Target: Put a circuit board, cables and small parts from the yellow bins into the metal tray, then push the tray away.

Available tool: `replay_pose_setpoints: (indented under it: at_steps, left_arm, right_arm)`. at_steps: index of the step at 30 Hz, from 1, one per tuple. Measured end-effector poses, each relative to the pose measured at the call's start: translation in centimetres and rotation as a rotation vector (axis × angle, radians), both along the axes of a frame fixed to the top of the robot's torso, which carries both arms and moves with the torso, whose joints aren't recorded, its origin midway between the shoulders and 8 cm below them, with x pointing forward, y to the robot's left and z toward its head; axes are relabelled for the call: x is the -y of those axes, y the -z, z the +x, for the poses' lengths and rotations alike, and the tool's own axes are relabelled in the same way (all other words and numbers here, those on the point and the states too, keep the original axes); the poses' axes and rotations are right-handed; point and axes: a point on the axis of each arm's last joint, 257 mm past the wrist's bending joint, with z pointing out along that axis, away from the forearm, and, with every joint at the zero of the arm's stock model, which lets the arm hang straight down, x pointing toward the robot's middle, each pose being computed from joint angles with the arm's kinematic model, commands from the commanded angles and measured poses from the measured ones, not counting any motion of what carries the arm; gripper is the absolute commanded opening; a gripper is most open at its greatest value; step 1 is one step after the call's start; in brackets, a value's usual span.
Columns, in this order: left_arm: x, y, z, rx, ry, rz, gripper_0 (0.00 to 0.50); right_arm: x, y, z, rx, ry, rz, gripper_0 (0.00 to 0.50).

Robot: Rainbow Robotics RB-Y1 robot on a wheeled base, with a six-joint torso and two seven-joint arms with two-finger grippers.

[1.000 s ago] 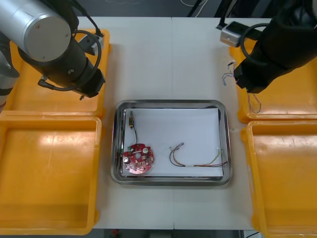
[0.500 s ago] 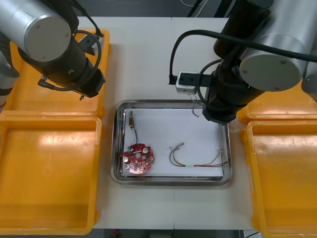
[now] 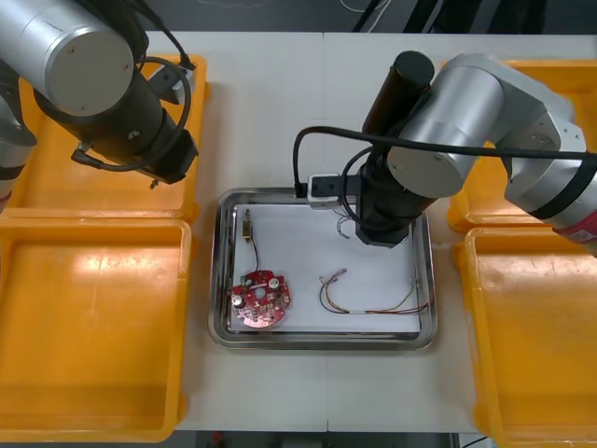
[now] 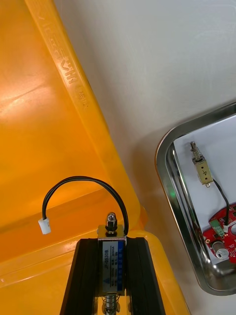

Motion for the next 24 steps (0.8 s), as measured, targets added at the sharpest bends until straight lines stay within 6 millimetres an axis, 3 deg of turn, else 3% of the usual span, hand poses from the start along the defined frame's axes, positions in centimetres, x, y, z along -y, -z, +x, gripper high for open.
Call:
replay_pose_setpoints:
  at_steps: [4,16,18,19,20,21,24]
  left_arm:
    - [0.0,0.0,0.0,0.000,0.000,0.000,0.000]
    - [0.0,0.0,0.0,-0.001,0.001,-0.001,0.000]
    - [0.0,0.0,0.0,-0.001,0.001,-0.001,0.000]
    - [0.0,0.0,0.0,-0.002,0.001,-0.001,0.000]
    - [0.1,0.0,0.0,-0.002,0.002,-0.002,0.000]
    - [0.1,0.0,-0.1,-0.003,0.002,-0.002,0.000]
    - [0.1,0.0,-0.1,-0.004,0.003,-0.004,0.000]
  right_arm:
    - [1.0,1.7,0.0,-0.027,0.013,-0.029,0.000]
    - [0.1,4.8,0.6,-0.012,-0.010,-0.012,0.000]
    - [0.3,5.0,0.8,-0.011,-0.005,-0.013,0.052]
    - [0.5,5.0,0.9,-0.008,-0.003,-0.017,0.199]
    - [0.6,5.1,1.0,-0.004,-0.001,-0.021,0.417]
    - [0.7,5.0,1.2,0.001,-0.001,-0.024,0.484]
    - [0.8,4.9,1.4,0.012,0.000,-0.029,0.500]
